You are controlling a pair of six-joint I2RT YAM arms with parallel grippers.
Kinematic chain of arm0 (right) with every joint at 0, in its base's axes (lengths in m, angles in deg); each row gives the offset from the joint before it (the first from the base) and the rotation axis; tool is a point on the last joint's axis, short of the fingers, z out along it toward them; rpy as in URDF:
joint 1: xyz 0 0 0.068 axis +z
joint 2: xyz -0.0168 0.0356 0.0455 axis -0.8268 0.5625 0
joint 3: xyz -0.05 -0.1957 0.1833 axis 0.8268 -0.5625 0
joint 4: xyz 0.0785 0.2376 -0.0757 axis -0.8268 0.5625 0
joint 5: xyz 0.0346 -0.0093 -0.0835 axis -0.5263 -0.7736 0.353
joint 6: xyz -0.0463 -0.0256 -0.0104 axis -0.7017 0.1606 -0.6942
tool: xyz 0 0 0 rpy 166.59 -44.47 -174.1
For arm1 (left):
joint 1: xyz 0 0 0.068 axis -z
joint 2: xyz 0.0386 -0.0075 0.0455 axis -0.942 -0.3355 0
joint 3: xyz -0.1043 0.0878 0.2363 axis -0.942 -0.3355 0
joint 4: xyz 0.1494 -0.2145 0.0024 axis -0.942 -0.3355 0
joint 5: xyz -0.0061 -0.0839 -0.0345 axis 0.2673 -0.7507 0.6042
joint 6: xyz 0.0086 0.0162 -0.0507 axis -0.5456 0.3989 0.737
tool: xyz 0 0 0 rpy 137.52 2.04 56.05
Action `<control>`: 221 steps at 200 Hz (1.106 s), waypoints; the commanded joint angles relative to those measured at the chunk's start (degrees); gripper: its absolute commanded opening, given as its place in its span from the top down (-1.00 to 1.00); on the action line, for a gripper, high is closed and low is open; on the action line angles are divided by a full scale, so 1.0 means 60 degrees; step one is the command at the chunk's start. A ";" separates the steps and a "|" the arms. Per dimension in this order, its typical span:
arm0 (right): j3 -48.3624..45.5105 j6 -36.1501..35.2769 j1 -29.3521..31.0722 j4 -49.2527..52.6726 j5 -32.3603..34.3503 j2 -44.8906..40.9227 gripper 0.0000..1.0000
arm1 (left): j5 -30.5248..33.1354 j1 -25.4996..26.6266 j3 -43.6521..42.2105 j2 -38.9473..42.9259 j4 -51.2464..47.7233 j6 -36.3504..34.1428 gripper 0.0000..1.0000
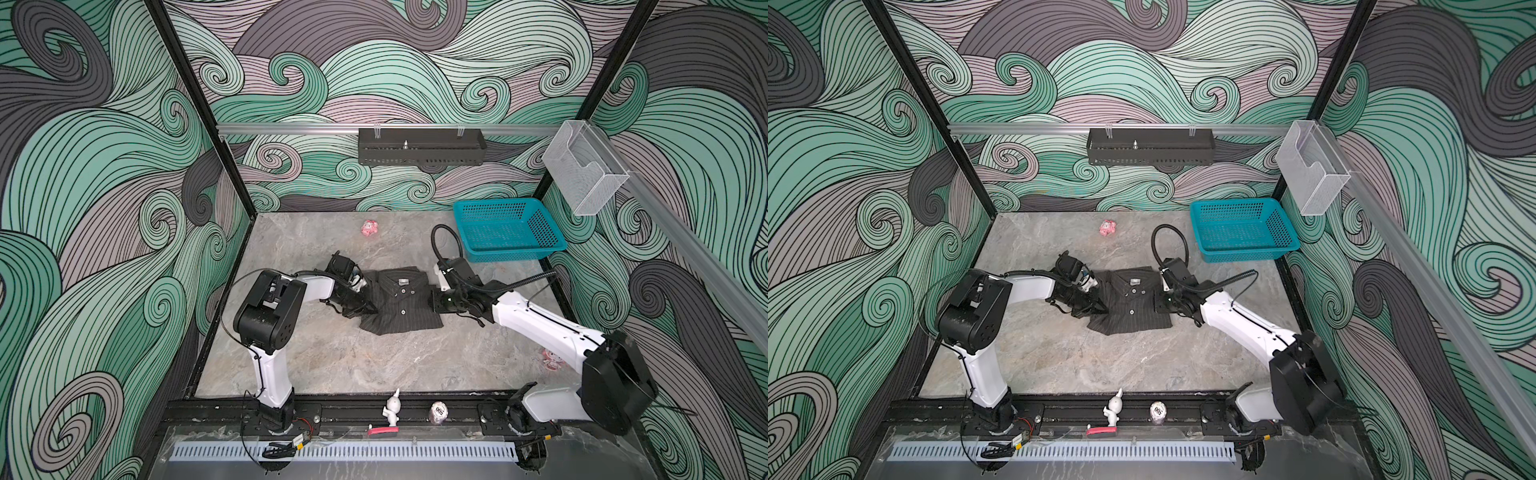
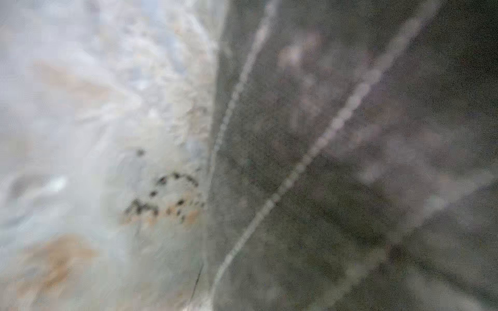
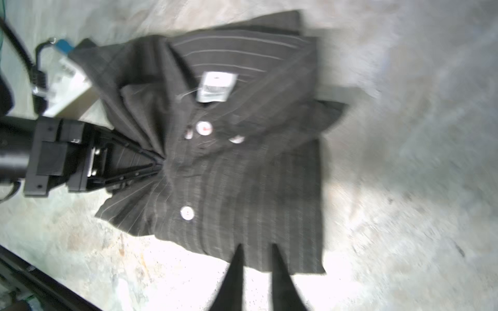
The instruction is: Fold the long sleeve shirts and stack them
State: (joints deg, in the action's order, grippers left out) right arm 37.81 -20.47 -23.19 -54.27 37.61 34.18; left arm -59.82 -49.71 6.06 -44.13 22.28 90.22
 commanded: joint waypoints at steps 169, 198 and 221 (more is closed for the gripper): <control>0.1476 -0.1460 -0.2431 -0.2593 -0.3304 0.3660 -0.12 | 0.2763 -0.0092 0.1518 0.1571 -0.2326 0.0262 -0.35; 0.2031 -0.1708 -0.2542 -0.2255 -0.3501 0.4264 -0.15 | 0.2716 -0.0093 0.2350 0.0659 -0.2552 0.0109 -0.29; 0.2125 -0.1776 -0.2602 -0.2239 -0.3547 0.4437 -0.18 | 0.2886 -0.0093 0.2706 0.0495 -0.2860 0.0011 -0.27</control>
State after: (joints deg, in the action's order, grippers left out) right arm 49.17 -29.26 -38.36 -68.92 17.96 59.87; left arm -44.10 -50.13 19.41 -40.67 7.86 91.25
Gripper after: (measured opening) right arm 0.585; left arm 0.633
